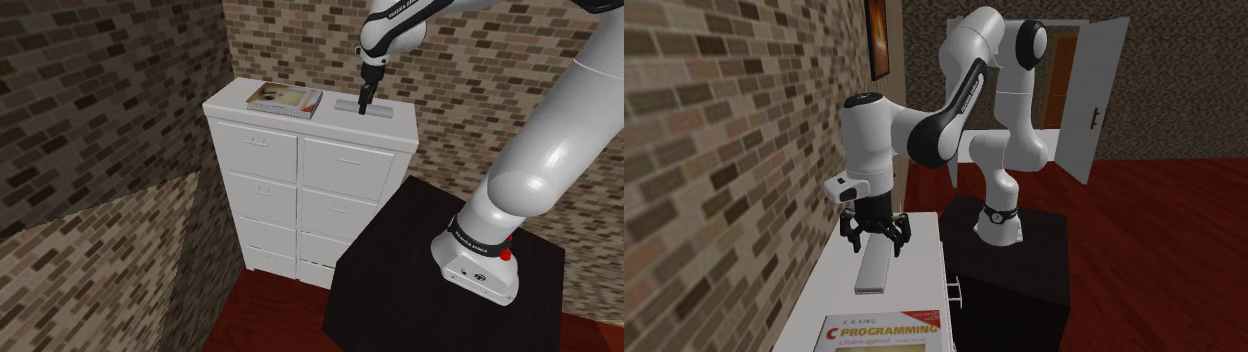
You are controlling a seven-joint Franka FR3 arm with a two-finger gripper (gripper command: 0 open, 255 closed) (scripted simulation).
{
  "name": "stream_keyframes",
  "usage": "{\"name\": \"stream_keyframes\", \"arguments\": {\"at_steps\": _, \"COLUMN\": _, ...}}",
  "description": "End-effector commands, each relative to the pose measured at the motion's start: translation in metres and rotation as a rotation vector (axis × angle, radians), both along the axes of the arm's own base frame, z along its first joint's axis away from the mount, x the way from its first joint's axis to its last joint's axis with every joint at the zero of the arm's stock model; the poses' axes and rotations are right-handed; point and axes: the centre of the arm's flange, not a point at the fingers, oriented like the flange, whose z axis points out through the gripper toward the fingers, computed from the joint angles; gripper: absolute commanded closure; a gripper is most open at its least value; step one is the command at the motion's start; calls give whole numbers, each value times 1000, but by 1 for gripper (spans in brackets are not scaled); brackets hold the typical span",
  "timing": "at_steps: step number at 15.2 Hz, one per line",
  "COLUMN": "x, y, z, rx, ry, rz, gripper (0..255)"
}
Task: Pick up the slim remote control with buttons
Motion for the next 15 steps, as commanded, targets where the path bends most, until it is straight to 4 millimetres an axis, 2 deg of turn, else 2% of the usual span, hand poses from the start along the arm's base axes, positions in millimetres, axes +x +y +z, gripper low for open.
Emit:
{"name": "stream_keyframes", "arguments": {"at_steps": 1, "x": 0, "y": 1, "z": -2, "rx": 0, "ry": -1, "rz": 0, "gripper": 0}}
{"name": "stream_keyframes", "arguments": {"at_steps": 2, "x": 0, "y": 1, "z": -2, "rx": 0, "ry": 0, "rz": 0, "gripper": 255}}
{"name": "stream_keyframes", "arguments": {"at_steps": 11, "x": 0, "y": 1, "z": -2, "rx": 0, "ry": -1, "rz": 0, "gripper": 255}}
{"name": "stream_keyframes", "arguments": {"at_steps": 15, "x": 0, "y": 1, "z": 19, "rx": 0, "ry": -1, "rz": 0, "gripper": 255}}
